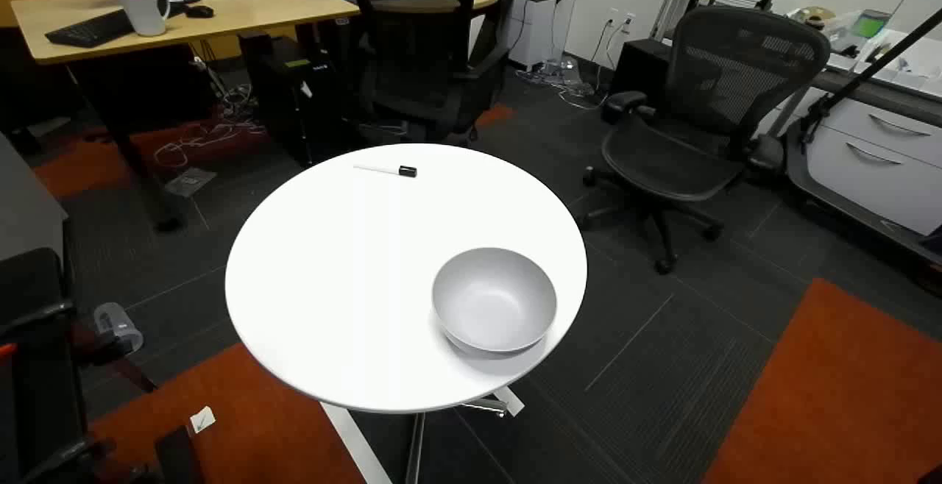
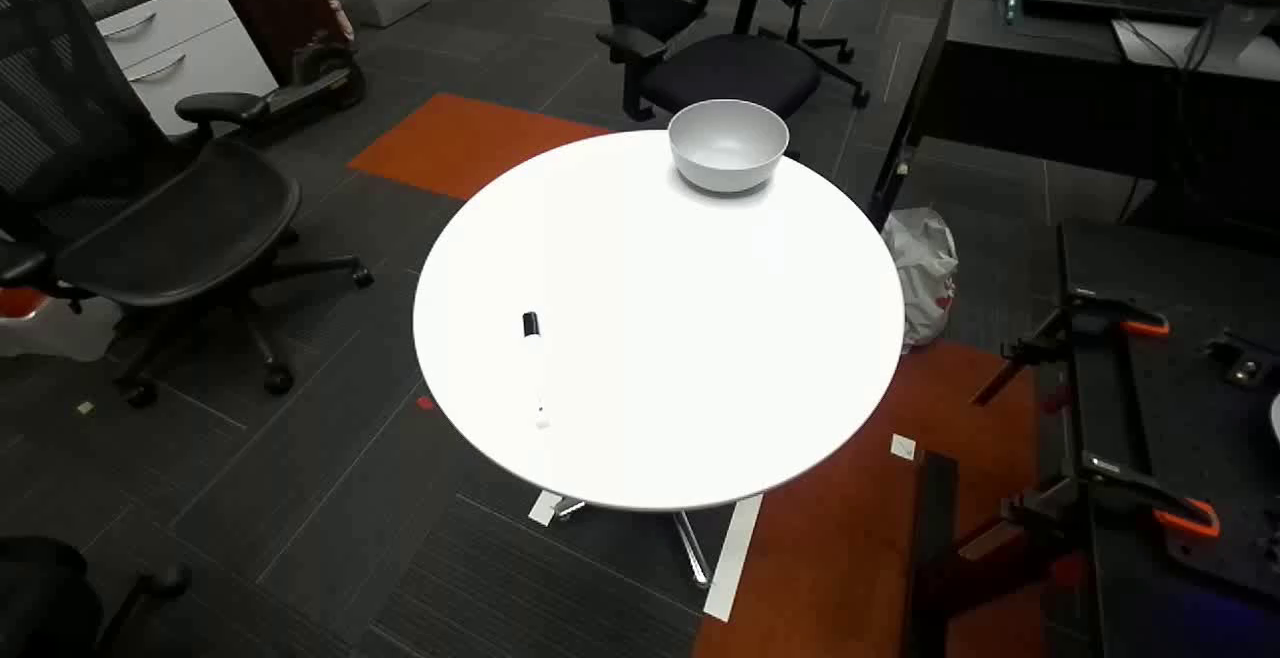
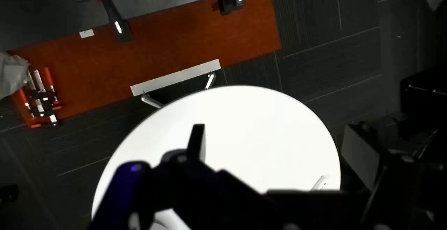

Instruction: Put the black marker inside the grey bowl

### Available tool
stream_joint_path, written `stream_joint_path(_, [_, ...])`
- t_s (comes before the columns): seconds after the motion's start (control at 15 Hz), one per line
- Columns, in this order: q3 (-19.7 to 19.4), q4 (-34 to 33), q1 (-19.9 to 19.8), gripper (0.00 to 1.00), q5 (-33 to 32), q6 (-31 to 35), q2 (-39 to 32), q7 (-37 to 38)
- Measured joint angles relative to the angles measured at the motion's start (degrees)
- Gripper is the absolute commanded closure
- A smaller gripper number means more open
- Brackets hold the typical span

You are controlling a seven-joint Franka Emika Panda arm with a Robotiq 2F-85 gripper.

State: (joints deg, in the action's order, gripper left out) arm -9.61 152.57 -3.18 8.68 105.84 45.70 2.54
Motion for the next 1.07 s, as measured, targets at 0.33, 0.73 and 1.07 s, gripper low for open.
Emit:
stream_joint_path(0.33, [0.0,0.0,0.0,0.0,0.0,0.0,0.0,0.0])
stream_joint_path(0.73, [2.1,-0.6,0.0,0.0,0.4,1.4,-0.9,0.7])
stream_joint_path(1.07, [10.3,-4.5,1.6,0.0,5.3,10.4,-8.9,8.7])
